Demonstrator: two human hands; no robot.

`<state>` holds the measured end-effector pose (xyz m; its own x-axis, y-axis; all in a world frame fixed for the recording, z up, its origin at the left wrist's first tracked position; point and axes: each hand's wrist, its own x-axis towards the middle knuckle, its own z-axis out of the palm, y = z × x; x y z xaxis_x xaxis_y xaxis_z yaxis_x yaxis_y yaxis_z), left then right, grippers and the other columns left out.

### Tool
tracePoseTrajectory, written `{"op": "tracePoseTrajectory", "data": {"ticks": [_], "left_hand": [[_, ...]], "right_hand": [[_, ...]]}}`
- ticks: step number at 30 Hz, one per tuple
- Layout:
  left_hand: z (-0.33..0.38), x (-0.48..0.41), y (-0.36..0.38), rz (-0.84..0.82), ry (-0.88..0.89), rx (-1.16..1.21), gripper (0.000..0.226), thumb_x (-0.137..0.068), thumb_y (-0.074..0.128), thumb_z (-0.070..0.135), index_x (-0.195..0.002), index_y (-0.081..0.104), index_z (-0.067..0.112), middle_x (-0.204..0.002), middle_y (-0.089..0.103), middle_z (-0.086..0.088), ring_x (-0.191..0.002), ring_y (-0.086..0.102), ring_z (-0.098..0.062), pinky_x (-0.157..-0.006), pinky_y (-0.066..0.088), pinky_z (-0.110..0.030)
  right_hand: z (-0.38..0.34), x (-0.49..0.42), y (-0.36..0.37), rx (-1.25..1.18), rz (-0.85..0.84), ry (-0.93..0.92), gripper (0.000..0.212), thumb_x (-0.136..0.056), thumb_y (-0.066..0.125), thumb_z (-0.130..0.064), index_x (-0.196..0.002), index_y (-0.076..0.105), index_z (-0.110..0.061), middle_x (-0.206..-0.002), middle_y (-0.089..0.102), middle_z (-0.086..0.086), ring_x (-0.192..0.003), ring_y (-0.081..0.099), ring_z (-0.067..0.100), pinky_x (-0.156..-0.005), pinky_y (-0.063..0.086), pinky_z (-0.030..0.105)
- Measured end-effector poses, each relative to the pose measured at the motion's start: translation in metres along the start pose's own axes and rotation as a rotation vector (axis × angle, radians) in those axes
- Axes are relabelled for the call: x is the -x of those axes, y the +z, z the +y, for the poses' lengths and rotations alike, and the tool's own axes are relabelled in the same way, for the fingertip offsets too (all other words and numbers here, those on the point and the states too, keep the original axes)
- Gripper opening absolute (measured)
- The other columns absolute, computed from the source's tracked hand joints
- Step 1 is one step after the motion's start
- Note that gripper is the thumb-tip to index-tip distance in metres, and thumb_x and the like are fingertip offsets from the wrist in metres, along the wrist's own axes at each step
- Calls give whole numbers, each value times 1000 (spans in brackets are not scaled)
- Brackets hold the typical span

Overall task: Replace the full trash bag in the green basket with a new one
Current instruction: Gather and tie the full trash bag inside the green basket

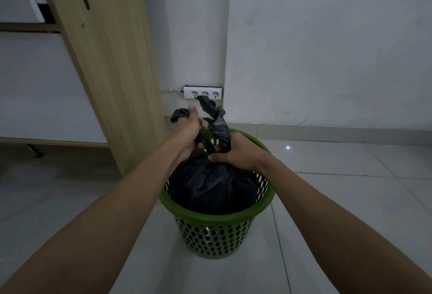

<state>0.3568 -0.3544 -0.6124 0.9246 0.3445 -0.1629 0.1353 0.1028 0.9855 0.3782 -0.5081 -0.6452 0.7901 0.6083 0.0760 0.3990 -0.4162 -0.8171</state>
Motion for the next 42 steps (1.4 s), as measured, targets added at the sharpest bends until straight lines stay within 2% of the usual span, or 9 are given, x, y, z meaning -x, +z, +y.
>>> {"op": "tracePoseTrajectory", "data": {"ticks": [3,7,12,18,24,31,34,38,42], "left_hand": [[-3,1,-6,-279,117,196,44,-86,66,43,-106,60,3,-90,68,-5,-77,64,-14,-63,53,-25],[-33,5,-9,-306,184,-185,39,-85,72,36,-117,66,14,-113,72,-1,-106,67,-13,-93,52,-25],[-33,14,19,-34,343,-287,21,-102,51,30,-100,69,19,-90,72,2,-84,68,-12,-76,55,-23],[-28,11,26,32,214,-120,20,-105,41,20,-109,58,11,-95,71,0,-84,69,-17,-76,57,-30],[-41,16,27,-7,171,-313,27,-106,31,26,-110,54,12,-99,60,-4,-89,57,-14,-78,45,-28],[-50,17,24,-115,118,-524,45,-102,31,49,-129,48,17,-125,56,0,-112,55,-19,-101,44,-39],[-49,11,19,-164,146,-655,35,-95,38,43,-118,49,19,-111,63,-5,-99,61,-19,-94,51,-42],[-41,3,20,-251,203,-942,46,-77,33,41,-114,52,21,-111,64,-7,-102,61,-29,-94,49,-49],[-31,11,19,-335,281,-1026,48,-76,32,37,-115,53,19,-111,64,-10,-103,61,-30,-93,50,-48]], "right_hand": [[3,0,-6,-285,163,8,17,-81,81,-11,-77,66,-19,-73,70,-1,-70,68,14,-72,55,28],[5,-1,-14,-575,194,24,48,-83,75,4,-53,49,-24,-58,52,-3,-57,58,10,-63,53,27],[-2,-7,-1,-723,139,79,25,-87,62,-16,-86,59,9,-82,60,18,-79,63,28,-78,54,42],[-6,-8,1,-1105,326,244,45,-100,33,-27,-62,55,-13,-67,52,5,-58,48,17,-63,41,30],[6,-13,-1,-1185,484,227,25,-110,31,-26,-95,46,-12,-63,43,-3,-52,40,11,-55,38,26],[2,-5,4,-796,315,115,32,-109,36,-30,-87,50,-12,-66,44,-3,-62,44,13,-63,44,27],[-2,-6,-4,-248,348,23,33,-107,41,-30,-85,61,-18,-92,59,1,-89,57,15,-83,45,30],[-1,-12,-9,531,420,-158,36,-102,39,-37,-118,69,-23,-146,41,-3,-146,19,17,-110,-3,25],[-4,-11,-17,458,264,-160,29,-108,34,-31,-119,60,-25,-113,60,-12,-130,46,10,-121,-4,43]]}}
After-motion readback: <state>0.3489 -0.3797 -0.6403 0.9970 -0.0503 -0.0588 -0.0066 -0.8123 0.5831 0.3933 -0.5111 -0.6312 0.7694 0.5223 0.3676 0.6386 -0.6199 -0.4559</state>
